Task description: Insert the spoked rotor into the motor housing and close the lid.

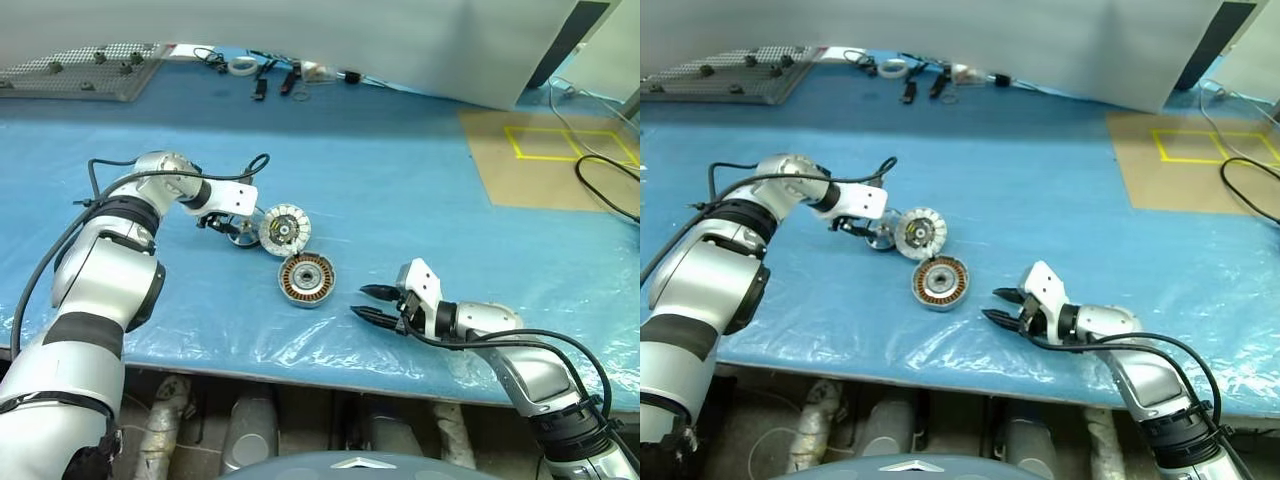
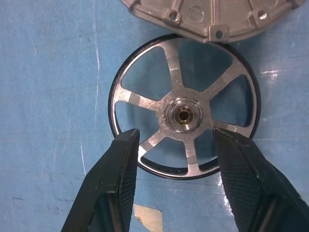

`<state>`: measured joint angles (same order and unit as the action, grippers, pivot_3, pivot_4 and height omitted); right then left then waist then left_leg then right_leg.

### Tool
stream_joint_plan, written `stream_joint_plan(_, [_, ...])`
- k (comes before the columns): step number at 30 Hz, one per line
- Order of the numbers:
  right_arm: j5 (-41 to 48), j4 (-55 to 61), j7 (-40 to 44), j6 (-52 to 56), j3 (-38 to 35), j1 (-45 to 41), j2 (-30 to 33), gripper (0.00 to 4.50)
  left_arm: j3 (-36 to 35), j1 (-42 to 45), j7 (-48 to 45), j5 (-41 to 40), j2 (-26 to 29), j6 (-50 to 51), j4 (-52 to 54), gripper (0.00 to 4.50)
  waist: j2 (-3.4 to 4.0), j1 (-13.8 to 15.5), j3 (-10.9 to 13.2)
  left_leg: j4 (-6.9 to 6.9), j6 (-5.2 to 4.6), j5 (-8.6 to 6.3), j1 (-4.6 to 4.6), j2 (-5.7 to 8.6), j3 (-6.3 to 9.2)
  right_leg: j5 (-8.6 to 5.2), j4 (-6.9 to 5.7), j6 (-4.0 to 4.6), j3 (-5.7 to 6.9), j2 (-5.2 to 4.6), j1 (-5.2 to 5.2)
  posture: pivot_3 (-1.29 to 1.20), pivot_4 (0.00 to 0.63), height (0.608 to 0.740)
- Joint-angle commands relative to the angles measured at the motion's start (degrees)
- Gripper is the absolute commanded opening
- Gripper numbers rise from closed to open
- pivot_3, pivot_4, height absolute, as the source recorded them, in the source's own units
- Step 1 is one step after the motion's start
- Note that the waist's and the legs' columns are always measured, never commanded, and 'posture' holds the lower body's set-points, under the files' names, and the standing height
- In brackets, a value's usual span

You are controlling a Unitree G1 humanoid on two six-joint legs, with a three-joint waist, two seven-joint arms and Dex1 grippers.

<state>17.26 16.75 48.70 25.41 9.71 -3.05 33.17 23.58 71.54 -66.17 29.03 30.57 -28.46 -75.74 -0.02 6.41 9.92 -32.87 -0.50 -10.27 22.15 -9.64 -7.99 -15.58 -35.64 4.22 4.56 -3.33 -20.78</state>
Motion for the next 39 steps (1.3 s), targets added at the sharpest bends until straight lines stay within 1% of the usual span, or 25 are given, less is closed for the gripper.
stream_joint_plan(1, [-0.04,2.16,0.25,-0.82,-0.08,0.59,0.51,2.18,-1.37,-0.86,-2.27,-1.93,-1.15,1.80,0.12,2.52,0.00,0.38,0.00,0.01,-0.02,0.00,0.01,0.00,-0.02,0.00,0.02,0.00,0.00,-0.01,0.00,0.00,0.150,0.740])
stream_joint_plan(3, [-0.02,2.63,0.18,-0.46,-0.22,0.58,0.64,2.18,-1.94,-0.79,-3.77,-2.76,-1.23,1.96,0.31,2.52,0.00,0.65,0.00,0.02,-0.04,0.00,0.00,-0.01,-0.07,0.00,0.06,0.00,-0.04,-0.01,-0.02,0.00,0.150,0.740])
stream_joint_plan(6, [0.30,3.45,0.04,0.34,-0.44,0.36,0.77,2.18,-1.34,-0.65,-3.69,-2.29,-0.72,1.14,0.67,2.52,-0.03,0.71,0.02,0.07,-0.06,0.00,0.04,-0.02,-0.11,0.01,0.07,-0.01,-0.06,-0.01,-0.09,0.00,0.150,0.740])
stream_joint_plan(8, [0.40,3.84,-0.04,0.73,-0.47,0.22,0.84,2.18,-1.11,-0.69,-3.51,-1.97,-0.39,0.90,0.68,2.52,-0.03,0.69,0.02,0.09,-0.06,0.00,0.16,-0.04,-0.12,0.12,0.06,-0.21,-0.06,0.00,-0.21,0.00,0.150,0.740])
stream_joint_plan(12, [0.70,4.42,-0.13,1.59,-0.71,-0.10,0.85,2.18,1.36,-1.36,-0.42,1.01,0.69,-1.40,0.71,2.52,-0.03,0.66,0.02,0.11,-0.09,-0.01,0.32,-0.04,-0.12,0.14,0.03,-0.23,-0.05,0.00,-0.37,0.00,0.150,0.740])
stream_joint_plan(19, [0.83,5.09,0.09,2.26,-0.89,0.16,1.25,2.18,1.99,-1.58,1.05,1.86,0.37,-1.22,0.31,2.52,-0.03,0.62,0.02,0.12,-0.12,-0.04,0.40,-0.03,-0.13,0.14,0.04,-0.25,-0.03,0.00,-0.43,0.00,0.150,0.740])
stream_joint_plan(27, [1.18,5.96,-0.12,3.44,-0.90,-0.33,1.37,2.18,0.93,-1.56,2.88,0.99,-0.30,-0.67,0.24,2.52,-0.03,0.63,0.02,0.12,-0.11,-0.04,0.38,-0.04,-0.14,0.14,0.04,-0.25,-0.03,0.00,-0.42,0.00,0.150,0.740])
stream_joint_plan(28, [1.16,5.88,-0.10,3.49,-0.88,-0.44,1.37,2.18,1.04,-1.52,2.48,1.07,-0.10,-1.08,0.24,2.14,-0.03,0.63,0.02,0.12,-0.12,-0.04,0.39,-0.04,-0.13,0.14,0.04,-0.25,-0.03,0.00,-0.42,0.00,0.150,0.740])
stream_joint_plan(29, [1.14,5.77,-0.08,3.51,-0.82,-0.54,1.34,2.18,1.10,-1.53,2.42,1.12,0.07,-1.40,0.27,1.93,-0.03,0.63,0.03,0.12,-0.11,-0.04,0.39,-0.04,-0.14,0.15,0.04,-0.25,-0.03,0.00,-0.43,0.00,0.150,0.740])
stream_joint_plan(30, [1.10,5.64,-0.05,3.44,-0.75,-0.59,1.32,2.18,1.04,-1.56,2.92,1.10,0.11,-1.42,0.30,1.61,-0.03,0.63,0.02,0.12,-0.11,-0.04,0.39,-0.04,-0.14,0.15,0.04,-0.25,-0.03,0.00,-0.43,0.00,0.150,0.740])
stream_joint_plan(31, [1.09,5.38,0.01,3.34,-0.68,-0.71,1.26,2.18,0.78,-1.59,3.27,0.86,0.06,-1.29,0.31,1.52,-0.03,0.63,0.02,0.12,-0.11,-0.04,0.37,-0.03,-0.13,0.15,0.04,-0.25,-0.03,0.00,-0.41,0.00,0.150,0.740])
stream_joint_plan(39, [0.47,2.18,0.91,1.28,-0.22,-1.81,0.92,2.18,0.76,-2.45,0.64,0.28,1.33,-2.02,0.54,1.50,-0.03,0.60,0.02,0.11,-0.11,-0.04,0.36,-0.03,-0.14,0.15,0.05,-0.25,-0.04,0.00,-0.41,0.00,0.150,0.740])
